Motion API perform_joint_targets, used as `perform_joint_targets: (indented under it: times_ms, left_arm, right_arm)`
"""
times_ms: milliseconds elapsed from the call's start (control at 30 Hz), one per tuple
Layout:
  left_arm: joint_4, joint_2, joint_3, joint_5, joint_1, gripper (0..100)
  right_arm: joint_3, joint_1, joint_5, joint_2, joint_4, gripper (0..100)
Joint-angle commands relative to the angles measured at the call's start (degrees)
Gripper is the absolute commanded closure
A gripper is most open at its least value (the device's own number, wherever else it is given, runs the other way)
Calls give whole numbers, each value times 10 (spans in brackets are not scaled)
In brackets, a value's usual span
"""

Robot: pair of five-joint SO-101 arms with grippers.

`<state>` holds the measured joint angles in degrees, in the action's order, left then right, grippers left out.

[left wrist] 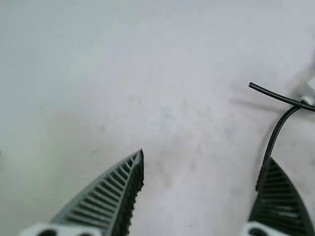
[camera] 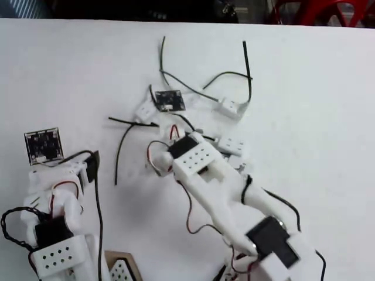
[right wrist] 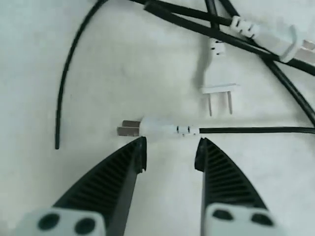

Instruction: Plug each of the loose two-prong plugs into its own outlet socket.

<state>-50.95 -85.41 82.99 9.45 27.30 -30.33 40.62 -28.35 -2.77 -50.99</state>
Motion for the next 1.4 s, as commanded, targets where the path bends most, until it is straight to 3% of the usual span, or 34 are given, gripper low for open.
perform_joint_targets:
  times_ms: [0,333,1133,1367]
  left_arm:
    - [14,-7,-4,4,1,645]
    - [14,-7,-4,4,1,645]
    - [14,-7,-3,4,1,645]
    - [14,-7,-3,4,1,645]
  right_arm:
    - [48,-7,-82,51,-3,837]
    - [178,-4,-207,106,-90,836]
    - [178,-8,-215,204,-46,836]
    - [180,32,-213,215,-80,840]
